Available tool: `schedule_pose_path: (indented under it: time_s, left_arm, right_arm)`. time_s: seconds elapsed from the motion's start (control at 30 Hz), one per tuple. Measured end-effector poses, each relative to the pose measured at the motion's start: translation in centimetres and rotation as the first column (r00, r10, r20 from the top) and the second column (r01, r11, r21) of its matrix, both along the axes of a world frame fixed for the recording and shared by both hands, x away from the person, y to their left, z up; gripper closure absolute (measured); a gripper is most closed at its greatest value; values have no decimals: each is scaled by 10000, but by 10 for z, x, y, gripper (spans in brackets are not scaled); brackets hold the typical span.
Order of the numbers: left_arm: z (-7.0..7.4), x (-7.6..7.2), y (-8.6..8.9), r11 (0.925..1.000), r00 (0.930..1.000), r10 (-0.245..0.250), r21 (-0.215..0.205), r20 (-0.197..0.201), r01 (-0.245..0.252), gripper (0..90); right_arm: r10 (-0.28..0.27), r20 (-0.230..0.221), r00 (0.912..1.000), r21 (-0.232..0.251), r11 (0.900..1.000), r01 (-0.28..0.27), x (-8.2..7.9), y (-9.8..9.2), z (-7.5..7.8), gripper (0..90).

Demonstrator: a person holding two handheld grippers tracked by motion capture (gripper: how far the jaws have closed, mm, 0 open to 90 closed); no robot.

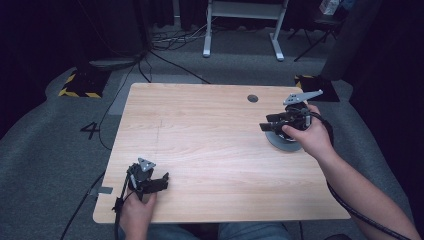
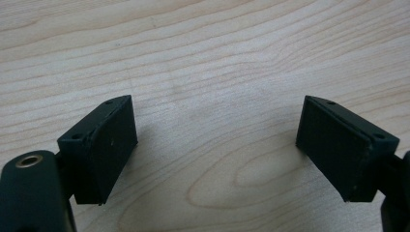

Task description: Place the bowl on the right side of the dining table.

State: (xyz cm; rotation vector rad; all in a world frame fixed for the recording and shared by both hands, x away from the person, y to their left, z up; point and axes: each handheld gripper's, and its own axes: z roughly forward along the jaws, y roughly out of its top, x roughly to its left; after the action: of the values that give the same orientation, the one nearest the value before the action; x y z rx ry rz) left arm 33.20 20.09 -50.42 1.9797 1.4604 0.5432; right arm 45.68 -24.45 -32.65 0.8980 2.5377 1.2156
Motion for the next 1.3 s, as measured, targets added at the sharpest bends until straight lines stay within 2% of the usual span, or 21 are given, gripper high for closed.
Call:
schedule_pose_path:
  time_s: [0.37, 0.5, 0.83, 0.97, 1.0, 1.03, 1.13, 1.23, 1.3]
  left_arm:
    - [0, 0, 0, 10000, 10000, -2, 0, -2, 2, 147]
    - [0, 0, 0, 10000, 10000, -3, 13, -7, 3, 146]
    - [0, 0, 0, 10000, 10000, 19, -2, -16, -19, 146]
    - [0, 0, 0, 10000, 10000, 21, -3, -17, -21, 146]
    - [0, 0, 0, 10000, 10000, 21, -3, -17, -21, 146]
    - [0, 0, 0, 10000, 10000, 16, -3, -12, -16, 146]
    - [0, 0, 0, 10000, 10000, 18, 0, -16, -18, 146]
    - [0, 0, 0, 10000, 10000, 20, -3, -15, -20, 147]
    - [0, 0, 0, 10000, 10000, 18, 0, -15, -18, 146]
  right_arm:
    - [516, -287, 9983, 93, 9986, -514, -19, 4, -16, 498]
    - [688, -548, 9961, 2, 9976, -689, -28, 4, -32, 496]
    - [1143, -723, 9908, -197, 9930, -1160, -44, 5, -57, 492]
    - [1503, -807, 9853, -396, 9873, -1538, -54, 9, -73, 491]
    - [1503, -807, 9853, -396, 9873, -1538, -54, 9, -73, 491]
    - [1581, -839, 9839, -463, 9856, -1623, -57, 11, -80, 490]
    - [1646, -987, 9814, -460, 9844, -1697, -61, 14, -91, 490]
    - [1703, -920, 9811, -465, 9835, -1751, -64, 15, -101, 491]
    - [1742, -937, 9802, -248, 9839, -1772, -67, 16, -107, 491]
